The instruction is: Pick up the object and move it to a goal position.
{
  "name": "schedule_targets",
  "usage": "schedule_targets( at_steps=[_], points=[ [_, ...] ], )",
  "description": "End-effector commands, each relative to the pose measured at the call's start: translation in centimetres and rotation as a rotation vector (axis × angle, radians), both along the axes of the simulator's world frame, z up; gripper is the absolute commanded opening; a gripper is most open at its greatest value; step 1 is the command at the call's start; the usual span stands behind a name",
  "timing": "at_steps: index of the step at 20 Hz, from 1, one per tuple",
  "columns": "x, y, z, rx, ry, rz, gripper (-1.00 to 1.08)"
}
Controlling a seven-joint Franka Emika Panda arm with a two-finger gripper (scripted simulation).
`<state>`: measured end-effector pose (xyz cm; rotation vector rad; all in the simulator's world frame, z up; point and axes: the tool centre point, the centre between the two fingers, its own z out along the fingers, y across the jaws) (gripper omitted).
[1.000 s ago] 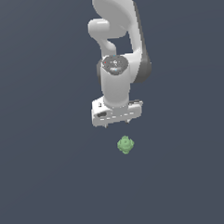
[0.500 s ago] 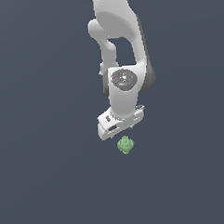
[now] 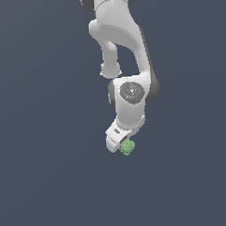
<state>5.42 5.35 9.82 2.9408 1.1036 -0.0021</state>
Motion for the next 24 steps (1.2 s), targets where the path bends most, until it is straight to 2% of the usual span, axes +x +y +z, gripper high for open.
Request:
schedule_targets(
  at_steps=[1, 12, 24],
  points=[
    [0.3, 0.3, -0.4, 0.000, -0.001, 0.039, 1.00],
    [0.5, 0.5, -1.2, 0.001, -0.001, 0.076, 1.00],
    [0.5, 0.5, -5.9, 0.001, -0.001, 0.081, 1.00]
  ],
)
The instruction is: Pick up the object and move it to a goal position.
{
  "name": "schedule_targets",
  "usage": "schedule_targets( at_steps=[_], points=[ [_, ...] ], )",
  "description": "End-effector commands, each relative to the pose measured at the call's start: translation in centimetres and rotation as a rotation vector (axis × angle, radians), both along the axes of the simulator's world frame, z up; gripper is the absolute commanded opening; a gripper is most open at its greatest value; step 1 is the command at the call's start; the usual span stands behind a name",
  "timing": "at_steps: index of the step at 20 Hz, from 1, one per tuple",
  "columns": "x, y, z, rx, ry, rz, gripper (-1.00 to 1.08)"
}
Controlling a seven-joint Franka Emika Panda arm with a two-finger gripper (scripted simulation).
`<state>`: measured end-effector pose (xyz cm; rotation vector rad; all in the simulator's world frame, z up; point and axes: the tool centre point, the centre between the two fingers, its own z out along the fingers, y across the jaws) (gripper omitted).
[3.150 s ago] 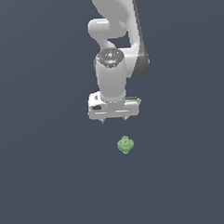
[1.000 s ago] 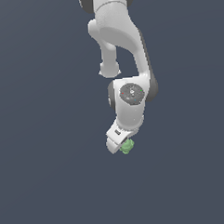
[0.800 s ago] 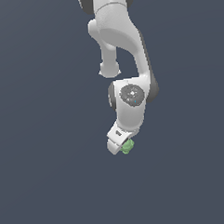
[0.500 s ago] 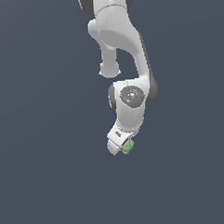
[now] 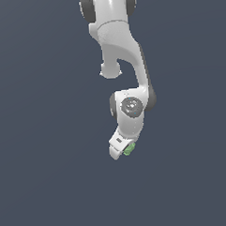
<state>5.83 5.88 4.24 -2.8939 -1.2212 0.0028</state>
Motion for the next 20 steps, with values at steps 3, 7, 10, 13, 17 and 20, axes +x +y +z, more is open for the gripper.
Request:
schedule_targets(
  at_steps=[3, 7, 10, 13, 17, 20],
  points=[
    [0.17, 0.02, -0.30, 0.000, -0.002, 0.000, 1.00],
    [0.17, 0.02, -0.30, 0.000, -0.002, 0.000, -1.00],
    [0.17, 0.02, -0.30, 0.000, -0.002, 0.000, -1.00],
    [0.17, 0.02, -0.30, 0.000, -0.002, 0.000, -1.00],
    [0.12, -0.14, -0.07, 0.000, -0.002, 0.000, -1.00],
    [-0.01, -0.63, 0.60, 0.000, -0.002, 0.000, -1.00]
  ],
)
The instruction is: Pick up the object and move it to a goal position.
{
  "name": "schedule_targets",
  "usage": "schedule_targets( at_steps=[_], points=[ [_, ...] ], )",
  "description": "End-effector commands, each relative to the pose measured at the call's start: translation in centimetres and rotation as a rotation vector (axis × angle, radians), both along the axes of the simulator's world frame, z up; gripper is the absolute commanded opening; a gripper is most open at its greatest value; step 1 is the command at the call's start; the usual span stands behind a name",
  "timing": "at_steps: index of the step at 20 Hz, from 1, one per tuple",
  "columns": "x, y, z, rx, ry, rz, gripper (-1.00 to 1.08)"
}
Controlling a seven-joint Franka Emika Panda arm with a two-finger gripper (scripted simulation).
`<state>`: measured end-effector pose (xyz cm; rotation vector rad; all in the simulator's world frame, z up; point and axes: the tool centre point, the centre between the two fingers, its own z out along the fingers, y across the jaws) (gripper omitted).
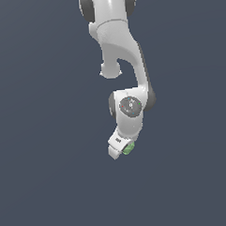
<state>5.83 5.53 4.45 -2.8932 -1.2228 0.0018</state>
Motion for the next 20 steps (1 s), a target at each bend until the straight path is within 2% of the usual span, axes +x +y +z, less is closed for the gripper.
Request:
schedule_targets(
  at_steps=[1, 9, 20],
  points=[
    [-0.1, -0.5, 0.7, 0.000, -0.001, -0.001, -1.00],
    [-1.0, -3.9, 5.4, -0.001, -0.001, -0.001, -1.00],
    [-2.9, -11.8, 16.4, 0.000, -0.001, 0.000, -1.00]
  ],
)
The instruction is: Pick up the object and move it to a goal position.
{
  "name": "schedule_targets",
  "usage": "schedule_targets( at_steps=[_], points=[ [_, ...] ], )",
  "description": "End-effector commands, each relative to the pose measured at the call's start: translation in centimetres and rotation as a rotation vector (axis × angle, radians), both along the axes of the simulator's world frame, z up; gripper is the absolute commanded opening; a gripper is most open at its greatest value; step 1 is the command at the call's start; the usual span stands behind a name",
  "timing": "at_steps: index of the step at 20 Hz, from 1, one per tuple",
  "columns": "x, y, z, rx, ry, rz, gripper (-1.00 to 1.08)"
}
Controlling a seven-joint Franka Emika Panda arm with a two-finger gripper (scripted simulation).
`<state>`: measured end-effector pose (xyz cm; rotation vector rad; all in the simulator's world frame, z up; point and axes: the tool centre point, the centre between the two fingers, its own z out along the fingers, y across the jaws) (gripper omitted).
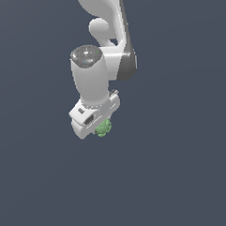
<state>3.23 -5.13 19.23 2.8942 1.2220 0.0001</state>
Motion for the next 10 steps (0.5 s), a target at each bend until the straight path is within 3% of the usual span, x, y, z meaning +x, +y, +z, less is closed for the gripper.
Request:
schedule_targets(
  at_steps=[1, 10],
  points=[
    [-0.5, -1.8, 2.6, 0.001, 0.000, 0.001, -1.00],
    [-1.9, -8.2, 11.6, 0.002, 0.000, 0.001, -1.00]
  ],
)
